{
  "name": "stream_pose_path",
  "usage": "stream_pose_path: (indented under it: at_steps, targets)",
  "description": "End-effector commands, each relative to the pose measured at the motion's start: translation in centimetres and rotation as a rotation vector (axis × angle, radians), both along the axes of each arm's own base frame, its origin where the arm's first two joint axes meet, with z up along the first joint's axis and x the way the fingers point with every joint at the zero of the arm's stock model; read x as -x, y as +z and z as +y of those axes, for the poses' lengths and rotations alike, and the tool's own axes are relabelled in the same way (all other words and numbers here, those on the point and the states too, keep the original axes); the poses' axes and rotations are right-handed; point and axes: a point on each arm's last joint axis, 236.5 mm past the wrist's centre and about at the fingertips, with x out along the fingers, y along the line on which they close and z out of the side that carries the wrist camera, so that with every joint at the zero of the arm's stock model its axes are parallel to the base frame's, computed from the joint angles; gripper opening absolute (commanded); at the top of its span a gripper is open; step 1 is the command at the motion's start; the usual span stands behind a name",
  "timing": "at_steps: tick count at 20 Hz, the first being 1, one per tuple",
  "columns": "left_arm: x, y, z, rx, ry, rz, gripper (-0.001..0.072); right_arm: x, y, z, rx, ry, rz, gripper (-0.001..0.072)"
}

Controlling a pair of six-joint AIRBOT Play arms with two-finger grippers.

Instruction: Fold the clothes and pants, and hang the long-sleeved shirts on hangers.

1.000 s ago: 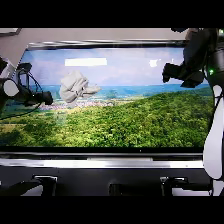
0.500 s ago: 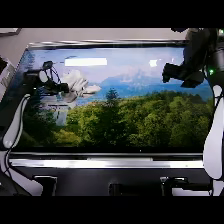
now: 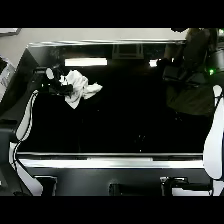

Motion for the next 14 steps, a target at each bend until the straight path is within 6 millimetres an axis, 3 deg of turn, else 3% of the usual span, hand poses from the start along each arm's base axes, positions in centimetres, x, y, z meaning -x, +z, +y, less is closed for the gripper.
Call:
stream_pose_path:
  at_steps: [1,5,10,12,14]
  targets:
    - [5.1,4.2,-5.5,0.086,-0.138,0.125,0.0017,1.4,0.7,-0.2,0.019,0.069,0.025,0.0668]
    - [11.5,6.9,-17.2,0.2,-0.328,0.211,0.0017,2.9,4.1,-0.6,0.037,0.129,-0.058,0.0659]
    - [18.6,5.0,-31.5,0.227,-0.457,0.199,0.0017,6.1,9.4,-1.1,0.036,0.149,-0.202,0.0659]
    - [21.4,2.7,-35.1,0.219,-0.467,0.222,0.0018,7.1,10.9,-1.5,0.044,0.14,-0.244,0.0659]
    - [23.7,0.4,-36.8,0.196,-0.478,0.266,0.002,7.8,11.8,-2.2,0.064,0.124,-0.27,0.0659]
